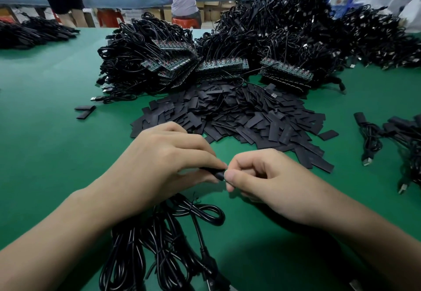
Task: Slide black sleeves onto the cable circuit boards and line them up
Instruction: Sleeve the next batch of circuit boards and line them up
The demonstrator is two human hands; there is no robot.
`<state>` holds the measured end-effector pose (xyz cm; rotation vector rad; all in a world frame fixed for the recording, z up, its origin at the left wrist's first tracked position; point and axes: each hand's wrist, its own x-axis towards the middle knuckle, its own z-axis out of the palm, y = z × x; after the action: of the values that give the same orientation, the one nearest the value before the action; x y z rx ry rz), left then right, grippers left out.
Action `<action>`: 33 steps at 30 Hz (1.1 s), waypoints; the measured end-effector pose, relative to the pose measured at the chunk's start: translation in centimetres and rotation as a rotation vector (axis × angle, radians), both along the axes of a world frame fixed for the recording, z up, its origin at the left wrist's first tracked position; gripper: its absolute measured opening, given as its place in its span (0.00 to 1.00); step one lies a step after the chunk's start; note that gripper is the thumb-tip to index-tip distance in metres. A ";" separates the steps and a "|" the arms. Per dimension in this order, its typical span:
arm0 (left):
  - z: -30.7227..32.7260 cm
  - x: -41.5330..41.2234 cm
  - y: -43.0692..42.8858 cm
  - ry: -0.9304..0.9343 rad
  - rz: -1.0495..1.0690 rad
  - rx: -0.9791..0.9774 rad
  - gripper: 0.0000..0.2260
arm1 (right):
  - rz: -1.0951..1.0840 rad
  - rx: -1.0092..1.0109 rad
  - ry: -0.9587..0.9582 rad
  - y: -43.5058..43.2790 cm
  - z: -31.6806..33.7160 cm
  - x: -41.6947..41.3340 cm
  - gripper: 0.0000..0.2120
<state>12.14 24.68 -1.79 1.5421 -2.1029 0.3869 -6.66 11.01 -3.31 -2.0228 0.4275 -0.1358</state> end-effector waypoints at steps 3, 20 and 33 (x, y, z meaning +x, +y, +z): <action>-0.1 -0.1 -0.1 0.059 0.013 0.029 0.08 | -0.016 0.074 -0.028 0.0 0.0 0.0 0.12; 0.0 -0.9 -0.1 0.280 0.057 0.036 0.08 | -0.175 0.083 -0.102 -0.1 0.5 0.1 0.09; -0.2 -0.8 -0.2 0.312 0.102 -0.022 0.08 | -0.183 0.155 -0.182 -0.1 1.1 -0.1 0.07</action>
<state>11.31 24.45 -1.94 1.5865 -1.7809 0.1886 -6.80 10.90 -2.22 -1.7991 0.4916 -0.3852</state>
